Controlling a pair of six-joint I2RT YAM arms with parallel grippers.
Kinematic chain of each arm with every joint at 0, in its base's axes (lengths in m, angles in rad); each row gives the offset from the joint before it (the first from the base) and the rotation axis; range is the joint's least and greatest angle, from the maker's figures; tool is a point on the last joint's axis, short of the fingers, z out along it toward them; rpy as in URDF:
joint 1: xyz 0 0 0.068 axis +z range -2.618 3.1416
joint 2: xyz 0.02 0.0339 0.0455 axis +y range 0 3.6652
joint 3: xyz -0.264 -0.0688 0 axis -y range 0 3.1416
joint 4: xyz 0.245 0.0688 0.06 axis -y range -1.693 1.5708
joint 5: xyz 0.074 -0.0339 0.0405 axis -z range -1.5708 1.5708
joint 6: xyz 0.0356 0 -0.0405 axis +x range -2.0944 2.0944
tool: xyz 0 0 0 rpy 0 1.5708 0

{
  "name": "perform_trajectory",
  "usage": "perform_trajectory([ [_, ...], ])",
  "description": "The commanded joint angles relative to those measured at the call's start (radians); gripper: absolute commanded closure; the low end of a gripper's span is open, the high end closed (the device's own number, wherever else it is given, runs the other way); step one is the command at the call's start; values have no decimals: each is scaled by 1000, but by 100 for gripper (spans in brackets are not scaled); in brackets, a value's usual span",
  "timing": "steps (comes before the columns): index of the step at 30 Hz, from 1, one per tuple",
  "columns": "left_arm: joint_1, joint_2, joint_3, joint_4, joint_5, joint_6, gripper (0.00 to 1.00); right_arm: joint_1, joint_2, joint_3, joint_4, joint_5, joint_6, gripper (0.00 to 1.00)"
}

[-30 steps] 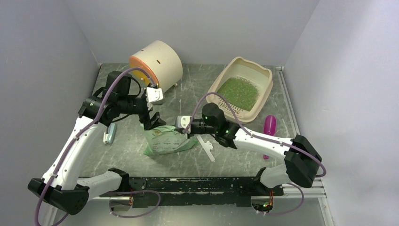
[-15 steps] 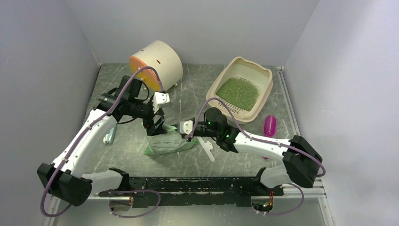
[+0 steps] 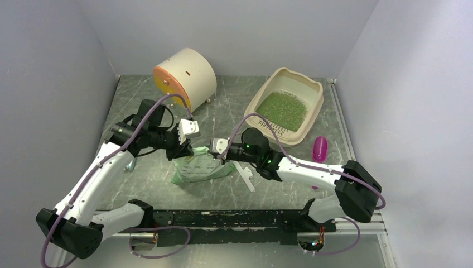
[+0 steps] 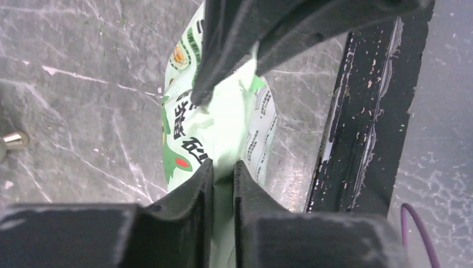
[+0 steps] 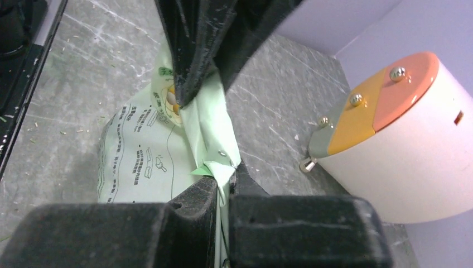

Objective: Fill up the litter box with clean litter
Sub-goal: Open the cat litter bag at the center of the board.

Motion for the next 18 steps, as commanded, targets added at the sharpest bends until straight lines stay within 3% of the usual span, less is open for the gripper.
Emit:
perform_trajectory([
  [1, -8, -5, -29, 40, -50, -21, 94, -16, -36, 76, 195, 123, 104, 100],
  [4, -8, 37, -18, 55, -74, -32, 95, -16, -58, 94, 141, 120, 126, 93],
  [6, -10, 62, -2, 58, -76, -29, 95, -18, -72, 104, 101, 147, 152, 83],
  [8, -10, 75, 15, 76, -97, -38, 95, -21, -86, 114, 43, 164, 151, 81],
  [15, -11, 5, 43, 232, -263, -71, 95, -47, -170, 131, -121, 294, 285, 30],
  [18, -12, -56, 41, 301, -216, -38, 95, -98, -209, 154, -189, 350, 414, 20],
])
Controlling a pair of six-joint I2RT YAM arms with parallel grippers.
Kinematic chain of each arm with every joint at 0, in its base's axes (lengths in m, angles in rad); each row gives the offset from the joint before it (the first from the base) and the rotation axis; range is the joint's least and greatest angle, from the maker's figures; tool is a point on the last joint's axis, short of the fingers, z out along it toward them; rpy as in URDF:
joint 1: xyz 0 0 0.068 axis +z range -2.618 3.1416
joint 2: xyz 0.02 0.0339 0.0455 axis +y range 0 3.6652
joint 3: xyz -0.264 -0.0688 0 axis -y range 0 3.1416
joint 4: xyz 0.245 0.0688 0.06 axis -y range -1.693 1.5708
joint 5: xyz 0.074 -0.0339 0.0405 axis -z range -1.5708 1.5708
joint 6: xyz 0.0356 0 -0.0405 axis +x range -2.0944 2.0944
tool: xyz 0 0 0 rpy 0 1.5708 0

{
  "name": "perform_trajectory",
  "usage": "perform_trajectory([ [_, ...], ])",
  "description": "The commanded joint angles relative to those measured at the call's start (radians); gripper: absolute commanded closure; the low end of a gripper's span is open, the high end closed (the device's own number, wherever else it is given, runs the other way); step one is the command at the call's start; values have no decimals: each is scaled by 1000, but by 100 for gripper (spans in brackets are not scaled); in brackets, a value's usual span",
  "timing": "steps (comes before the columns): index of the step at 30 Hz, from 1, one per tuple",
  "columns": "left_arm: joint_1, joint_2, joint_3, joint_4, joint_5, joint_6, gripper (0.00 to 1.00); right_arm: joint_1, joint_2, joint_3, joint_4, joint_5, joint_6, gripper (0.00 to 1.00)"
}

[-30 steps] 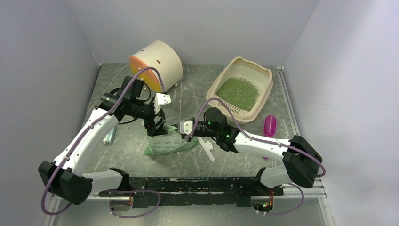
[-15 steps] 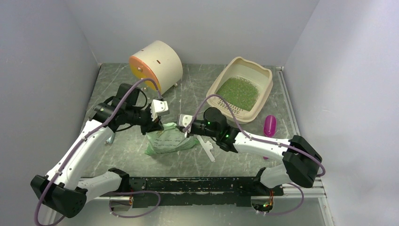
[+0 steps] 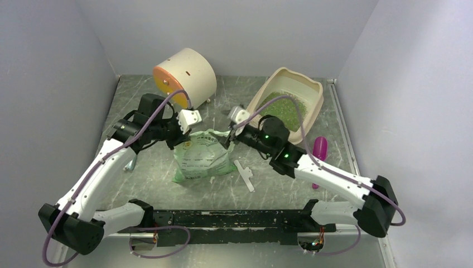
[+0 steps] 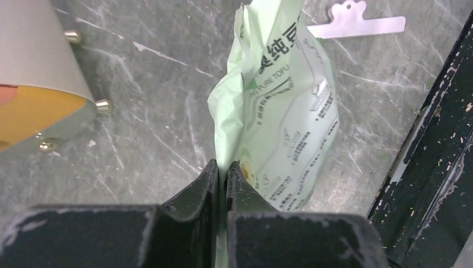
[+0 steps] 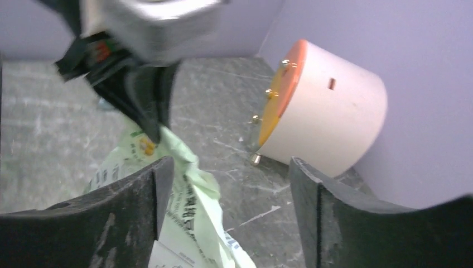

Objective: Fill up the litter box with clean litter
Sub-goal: Open the cat litter bag at the center of the board.

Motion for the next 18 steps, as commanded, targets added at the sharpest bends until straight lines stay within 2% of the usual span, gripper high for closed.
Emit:
perform_trajectory([
  [1, -8, -114, 22, 183, 22, 23, 95, -83, -50, 68, -107, 104, 209, 19],
  [3, -9, -133, 27, 198, 41, 31, 95, -153, -35, 135, -216, 54, 284, 17],
  [6, -10, -127, 59, 164, 51, 54, 95, -247, -5, 222, -374, -130, 312, 14],
  [10, -15, -129, 92, 141, 68, 73, 95, -294, -1, 253, -482, -413, 211, 4],
  [13, -16, -145, 96, 154, 100, 72, 95, -294, 32, 277, -505, -562, 200, 0],
  [18, -18, -168, 91, 141, 151, 65, 95, -292, 150, 316, -499, -657, 221, 0],
])
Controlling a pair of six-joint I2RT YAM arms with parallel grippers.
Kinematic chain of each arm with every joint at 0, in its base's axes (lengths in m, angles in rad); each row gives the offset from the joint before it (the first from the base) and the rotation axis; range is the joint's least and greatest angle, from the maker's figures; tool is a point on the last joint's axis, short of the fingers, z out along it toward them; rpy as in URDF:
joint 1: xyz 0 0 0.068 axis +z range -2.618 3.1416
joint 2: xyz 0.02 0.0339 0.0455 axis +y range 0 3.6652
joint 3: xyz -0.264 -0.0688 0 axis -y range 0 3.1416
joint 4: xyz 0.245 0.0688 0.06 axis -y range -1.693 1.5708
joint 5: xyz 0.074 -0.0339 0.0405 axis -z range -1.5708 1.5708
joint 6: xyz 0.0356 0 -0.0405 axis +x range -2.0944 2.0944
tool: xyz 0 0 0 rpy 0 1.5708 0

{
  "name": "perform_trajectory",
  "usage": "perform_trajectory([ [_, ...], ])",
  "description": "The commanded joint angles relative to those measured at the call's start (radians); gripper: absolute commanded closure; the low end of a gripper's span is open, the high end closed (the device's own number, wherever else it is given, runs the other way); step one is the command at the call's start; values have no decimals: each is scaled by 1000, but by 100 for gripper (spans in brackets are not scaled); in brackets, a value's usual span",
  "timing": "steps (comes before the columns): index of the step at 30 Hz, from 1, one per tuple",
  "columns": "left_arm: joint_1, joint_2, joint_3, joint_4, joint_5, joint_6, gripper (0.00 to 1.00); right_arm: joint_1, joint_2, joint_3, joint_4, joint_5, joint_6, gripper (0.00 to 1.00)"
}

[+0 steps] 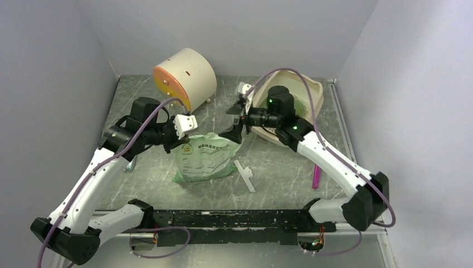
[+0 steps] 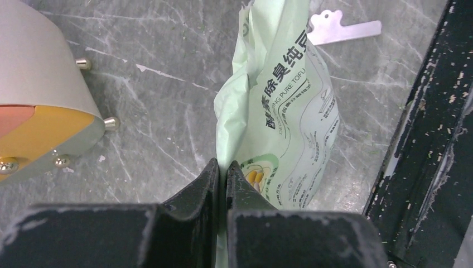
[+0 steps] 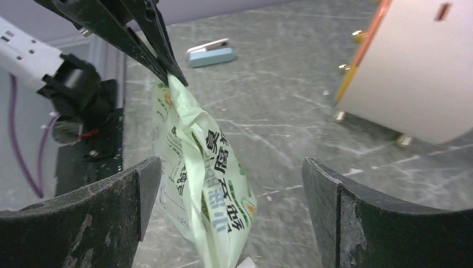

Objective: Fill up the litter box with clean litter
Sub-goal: Open the cat litter bag at the center of the board.

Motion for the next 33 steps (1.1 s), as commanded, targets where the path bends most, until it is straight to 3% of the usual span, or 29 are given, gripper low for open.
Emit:
perform_trajectory([
  [1, -10, -71, 91, 153, 121, 16, 95, -1, 111, 63, -55, -175, 1, 0],
  [8, -10, -90, 82, 142, 170, 4, 95, 65, 251, 169, -226, -246, -142, 0],
  [12, -10, -93, 77, 136, 177, -2, 95, 108, 251, 137, -210, -232, -160, 3],
  [18, -10, -98, 82, 112, 167, 6, 95, 109, 220, 83, -146, -175, -134, 51],
  [21, -10, -89, 92, 87, 184, 9, 95, 109, 223, 93, -175, -173, -174, 95],
  [22, -10, -84, 93, 75, 193, 11, 95, 110, 227, 102, -198, -171, -186, 100],
  [24, -10, -64, 100, 33, 217, 12, 95, 112, 223, 102, -216, -178, -203, 100],
  [29, -11, 34, 136, -86, 277, 61, 56, 140, 123, -13, -85, -134, -211, 100],
  [33, -19, 95, 169, -138, 297, 84, 45, 166, 91, -39, -38, -67, -193, 100],
])
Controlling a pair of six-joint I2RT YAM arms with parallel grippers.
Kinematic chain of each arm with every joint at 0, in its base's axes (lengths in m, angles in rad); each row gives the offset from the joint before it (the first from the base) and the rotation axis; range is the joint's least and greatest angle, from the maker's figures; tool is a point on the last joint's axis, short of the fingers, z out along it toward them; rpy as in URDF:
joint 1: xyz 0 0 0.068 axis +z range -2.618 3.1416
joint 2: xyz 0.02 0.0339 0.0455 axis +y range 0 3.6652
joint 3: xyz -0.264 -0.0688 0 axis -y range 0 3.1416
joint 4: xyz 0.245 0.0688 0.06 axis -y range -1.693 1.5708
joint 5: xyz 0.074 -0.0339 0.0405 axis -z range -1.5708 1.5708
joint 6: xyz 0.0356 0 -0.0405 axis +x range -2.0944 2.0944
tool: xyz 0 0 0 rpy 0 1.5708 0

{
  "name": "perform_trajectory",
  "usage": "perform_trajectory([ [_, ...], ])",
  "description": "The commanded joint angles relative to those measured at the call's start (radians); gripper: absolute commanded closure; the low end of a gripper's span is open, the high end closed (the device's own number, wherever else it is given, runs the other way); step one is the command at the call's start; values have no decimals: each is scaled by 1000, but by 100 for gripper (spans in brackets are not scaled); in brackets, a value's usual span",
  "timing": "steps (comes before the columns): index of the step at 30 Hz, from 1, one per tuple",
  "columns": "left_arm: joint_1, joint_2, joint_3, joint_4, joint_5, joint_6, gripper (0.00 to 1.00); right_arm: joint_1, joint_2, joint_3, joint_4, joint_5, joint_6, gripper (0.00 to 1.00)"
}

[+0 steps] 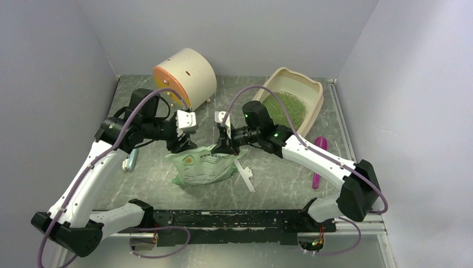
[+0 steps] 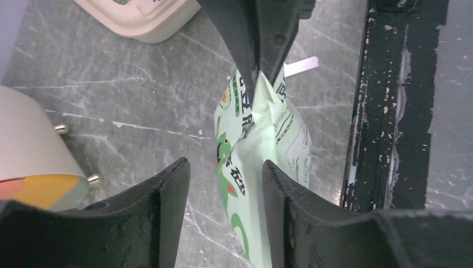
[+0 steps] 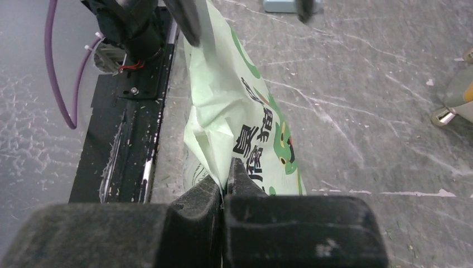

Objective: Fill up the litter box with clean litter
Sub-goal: Open the cat litter bag at the center of the board.

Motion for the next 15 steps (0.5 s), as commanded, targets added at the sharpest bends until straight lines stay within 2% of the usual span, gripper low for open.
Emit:
perform_trajectory([
  [1, -16, 56, 39, -56, 91, 43, 43, 18, -47, -9, 76, 65, -1, 100],
  [7, -39, 70, 30, -107, 111, 56, 36, 20, -28, 1, 104, 106, 28, 100],
  [12, -40, 14, -15, -72, 78, 8, 30, 21, -46, -18, 135, 117, 28, 100],
  [15, -42, 26, -41, -93, 19, -6, 34, 20, -73, -43, 174, 116, 38, 100],
])
